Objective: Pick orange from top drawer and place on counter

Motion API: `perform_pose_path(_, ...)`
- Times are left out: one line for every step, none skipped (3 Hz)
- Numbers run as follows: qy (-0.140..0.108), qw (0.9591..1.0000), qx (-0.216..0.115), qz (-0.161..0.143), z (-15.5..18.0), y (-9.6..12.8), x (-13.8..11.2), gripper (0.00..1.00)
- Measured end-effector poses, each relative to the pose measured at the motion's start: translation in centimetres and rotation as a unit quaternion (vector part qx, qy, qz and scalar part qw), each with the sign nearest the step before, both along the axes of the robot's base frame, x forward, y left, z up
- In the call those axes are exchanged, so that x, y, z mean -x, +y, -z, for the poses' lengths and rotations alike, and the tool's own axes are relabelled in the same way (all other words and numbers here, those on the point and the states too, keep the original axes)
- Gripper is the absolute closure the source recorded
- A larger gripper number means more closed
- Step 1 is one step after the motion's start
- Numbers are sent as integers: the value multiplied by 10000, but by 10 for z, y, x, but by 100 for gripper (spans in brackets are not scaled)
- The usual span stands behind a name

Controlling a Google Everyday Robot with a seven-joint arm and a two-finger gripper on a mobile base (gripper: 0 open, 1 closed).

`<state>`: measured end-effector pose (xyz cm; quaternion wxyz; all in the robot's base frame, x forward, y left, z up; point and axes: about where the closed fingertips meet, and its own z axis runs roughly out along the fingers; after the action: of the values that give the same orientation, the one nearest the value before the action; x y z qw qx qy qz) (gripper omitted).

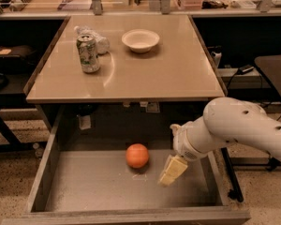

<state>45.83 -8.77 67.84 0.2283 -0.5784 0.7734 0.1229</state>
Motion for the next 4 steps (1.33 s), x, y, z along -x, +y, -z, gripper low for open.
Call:
perform_pose_path(-9,10000,6,-4,-1,0,0,0)
perform_pose_path(3,9989,-465,5,17,19,-8,0)
perform_pose_path(-96,9888,-1489,7,30,44,-29,0)
perform_pose_path(-130,9708,-2388,-186,38,67,-41,0)
